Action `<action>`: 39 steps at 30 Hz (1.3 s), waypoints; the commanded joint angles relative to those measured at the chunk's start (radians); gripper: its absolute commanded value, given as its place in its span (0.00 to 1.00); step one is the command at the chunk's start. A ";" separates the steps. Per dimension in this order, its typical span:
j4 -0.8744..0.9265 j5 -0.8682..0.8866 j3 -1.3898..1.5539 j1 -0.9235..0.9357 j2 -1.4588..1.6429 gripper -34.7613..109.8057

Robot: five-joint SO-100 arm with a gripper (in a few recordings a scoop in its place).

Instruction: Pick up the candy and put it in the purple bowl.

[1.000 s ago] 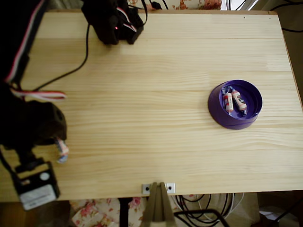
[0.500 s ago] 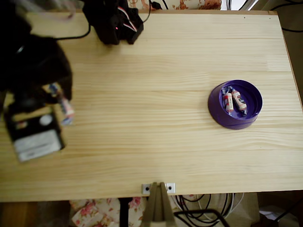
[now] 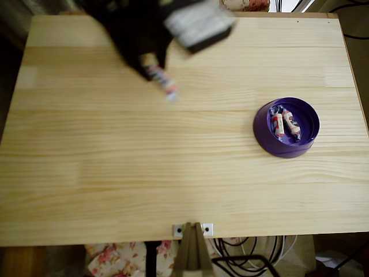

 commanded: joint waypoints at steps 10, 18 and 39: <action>-0.244 0.216 0.009 -0.440 -0.025 0.24; -0.466 0.216 0.048 -0.488 -0.245 0.24; -0.667 0.374 -0.350 -0.638 -0.750 0.24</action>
